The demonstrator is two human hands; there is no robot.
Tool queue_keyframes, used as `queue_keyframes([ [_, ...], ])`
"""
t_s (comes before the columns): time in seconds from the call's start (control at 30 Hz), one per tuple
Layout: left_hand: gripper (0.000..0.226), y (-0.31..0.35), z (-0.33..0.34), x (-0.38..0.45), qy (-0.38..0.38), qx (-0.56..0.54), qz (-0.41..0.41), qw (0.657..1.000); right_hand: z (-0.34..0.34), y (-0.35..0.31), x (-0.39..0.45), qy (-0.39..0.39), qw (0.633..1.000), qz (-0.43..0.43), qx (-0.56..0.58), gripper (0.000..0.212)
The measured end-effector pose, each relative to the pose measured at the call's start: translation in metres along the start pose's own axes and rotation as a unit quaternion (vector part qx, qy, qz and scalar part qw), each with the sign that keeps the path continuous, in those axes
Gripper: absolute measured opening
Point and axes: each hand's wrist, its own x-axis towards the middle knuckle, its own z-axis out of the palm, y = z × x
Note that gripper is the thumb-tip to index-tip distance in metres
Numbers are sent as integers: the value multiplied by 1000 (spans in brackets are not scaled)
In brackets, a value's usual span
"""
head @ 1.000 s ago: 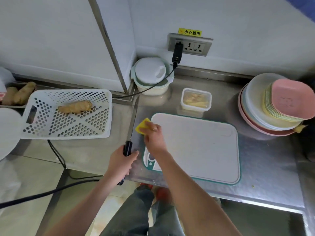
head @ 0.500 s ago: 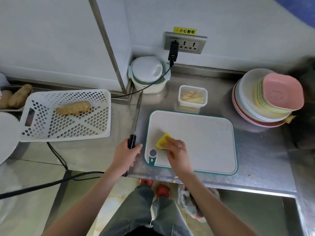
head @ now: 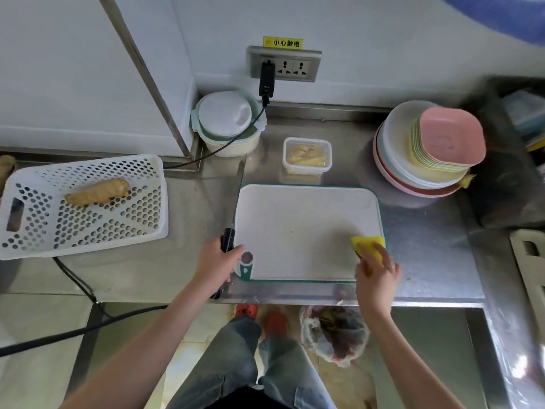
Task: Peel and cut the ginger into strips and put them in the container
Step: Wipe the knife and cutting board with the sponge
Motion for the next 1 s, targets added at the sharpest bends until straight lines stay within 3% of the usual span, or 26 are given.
queue_keyframes([
  [0.1,19,5,9,0,-5,11,2,1000,31,-26,-2,-134,976,-169,8,40],
  [0.17,18,7,14,-1,-9,15,8,1000,38,-19,-8,-159,971,-180,-8,39],
  [0.23,15,10,16,-2,-13,11,10,1000,21,5,3,-67,997,-32,-16,41],
  [0.3,15,10,17,-1,-9,6,11,1000,-6,28,7,43,988,145,-22,43],
  [0.37,20,10,18,1,0,1,7,1000,-16,26,-8,80,982,169,-20,42],
  [0.4,21,10,18,1,5,-6,0,1000,-12,10,-23,69,991,119,-3,42],
  [0.47,21,11,18,3,14,-21,-9,1000,10,-26,-67,-25,997,-66,7,45],
  [0.53,22,12,16,6,25,-35,-5,999,34,-60,-105,-160,953,-257,-29,45],
  [0.6,25,11,11,8,36,-50,-5,998,51,-91,-129,-279,903,-326,-4,36],
  [0.67,26,9,5,9,37,-46,-8,998,71,-111,-136,-384,869,-306,54,46],
  [0.77,25,5,2,8,40,-42,-9,998,90,-110,-129,-410,836,-364,-8,69],
  [0.8,25,4,2,8,42,-39,-8,998,91,-104,-126,-403,836,-371,-20,62],
  [0.93,24,-1,5,5,40,-32,-10,999,50,-49,-116,-284,908,-305,-36,29],
  [1.0,24,1,10,3,32,-27,-5,999,27,-6,-106,-212,949,-229,-33,32],
])
